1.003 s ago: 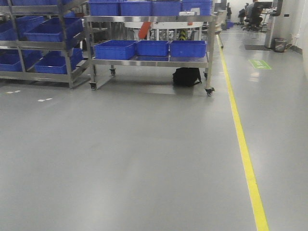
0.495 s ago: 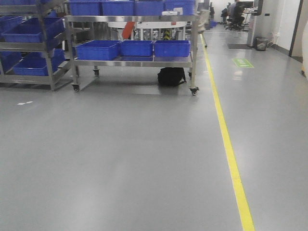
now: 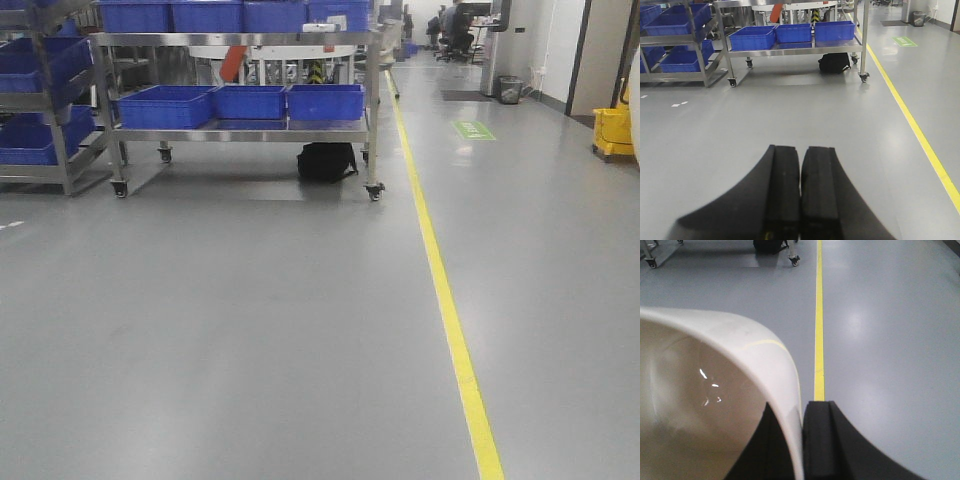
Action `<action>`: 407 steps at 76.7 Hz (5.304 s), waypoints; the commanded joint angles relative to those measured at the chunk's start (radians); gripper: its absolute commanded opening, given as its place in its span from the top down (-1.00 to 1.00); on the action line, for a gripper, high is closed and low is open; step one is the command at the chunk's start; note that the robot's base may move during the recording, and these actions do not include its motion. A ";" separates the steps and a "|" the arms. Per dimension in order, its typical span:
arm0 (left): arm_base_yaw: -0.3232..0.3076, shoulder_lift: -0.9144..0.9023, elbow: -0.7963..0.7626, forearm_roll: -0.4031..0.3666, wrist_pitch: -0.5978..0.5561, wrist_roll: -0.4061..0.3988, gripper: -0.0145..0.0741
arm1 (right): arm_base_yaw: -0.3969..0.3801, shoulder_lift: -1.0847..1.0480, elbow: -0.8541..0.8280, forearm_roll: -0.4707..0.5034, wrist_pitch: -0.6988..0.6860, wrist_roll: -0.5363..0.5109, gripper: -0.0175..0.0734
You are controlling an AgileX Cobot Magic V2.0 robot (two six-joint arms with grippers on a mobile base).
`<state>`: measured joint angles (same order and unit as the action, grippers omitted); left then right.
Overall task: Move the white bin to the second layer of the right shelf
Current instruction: 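Drive past the carts of blue crates carrying the bin in the right gripper, then drive toward the windows and turn toward the roller shelf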
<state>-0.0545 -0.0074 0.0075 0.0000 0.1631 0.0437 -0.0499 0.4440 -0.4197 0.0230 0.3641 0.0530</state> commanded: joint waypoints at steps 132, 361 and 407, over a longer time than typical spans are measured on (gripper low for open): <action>-0.001 -0.016 0.037 0.000 -0.086 -0.005 0.48 | 0.001 0.001 -0.032 -0.003 -0.096 0.003 0.51; -0.001 -0.016 0.037 0.000 -0.086 -0.005 0.48 | 0.001 0.001 -0.032 -0.003 -0.096 0.003 0.51; -0.001 -0.016 0.037 0.000 -0.086 -0.005 0.48 | 0.001 0.001 -0.032 -0.003 -0.095 0.003 0.51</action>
<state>-0.0545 -0.0074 0.0075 0.0000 0.1631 0.0437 -0.0499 0.4440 -0.4197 0.0230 0.3676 0.0530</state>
